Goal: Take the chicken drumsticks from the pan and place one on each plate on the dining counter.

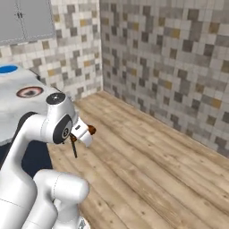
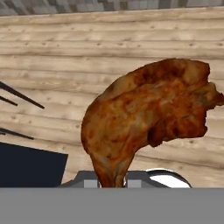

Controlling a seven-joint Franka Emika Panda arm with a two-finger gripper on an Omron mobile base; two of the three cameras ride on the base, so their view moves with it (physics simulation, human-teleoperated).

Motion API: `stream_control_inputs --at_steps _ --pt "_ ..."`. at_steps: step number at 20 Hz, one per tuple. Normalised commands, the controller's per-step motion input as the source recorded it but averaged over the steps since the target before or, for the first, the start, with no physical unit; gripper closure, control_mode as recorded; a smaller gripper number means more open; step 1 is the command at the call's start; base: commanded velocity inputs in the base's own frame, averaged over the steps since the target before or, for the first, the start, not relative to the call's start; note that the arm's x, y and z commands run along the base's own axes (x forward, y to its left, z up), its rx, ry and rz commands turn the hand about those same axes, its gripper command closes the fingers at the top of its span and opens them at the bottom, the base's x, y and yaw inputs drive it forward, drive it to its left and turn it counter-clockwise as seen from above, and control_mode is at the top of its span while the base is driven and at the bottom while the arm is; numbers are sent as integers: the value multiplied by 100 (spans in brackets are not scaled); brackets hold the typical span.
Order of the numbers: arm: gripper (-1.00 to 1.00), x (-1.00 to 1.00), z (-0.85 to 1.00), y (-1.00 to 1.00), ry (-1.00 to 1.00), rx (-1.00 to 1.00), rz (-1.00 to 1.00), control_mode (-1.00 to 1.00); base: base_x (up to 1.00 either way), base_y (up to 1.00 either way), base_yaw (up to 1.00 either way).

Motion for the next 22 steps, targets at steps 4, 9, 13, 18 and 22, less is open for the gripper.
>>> stream_control_inputs --at_steps 4,9,13,18,22 --pt "100 0 0 0 0 0 0 100 100 -31 18" --pt "100 0 0 0 0 0 0 100 100 -29 18" --pt "100 0 0 0 0 0 0 100 100 -25 23" --pt "100 0 0 0 0 0 0 100 100 -19 37" --pt "100 0 0 0 0 0 0 100 100 -21 41"
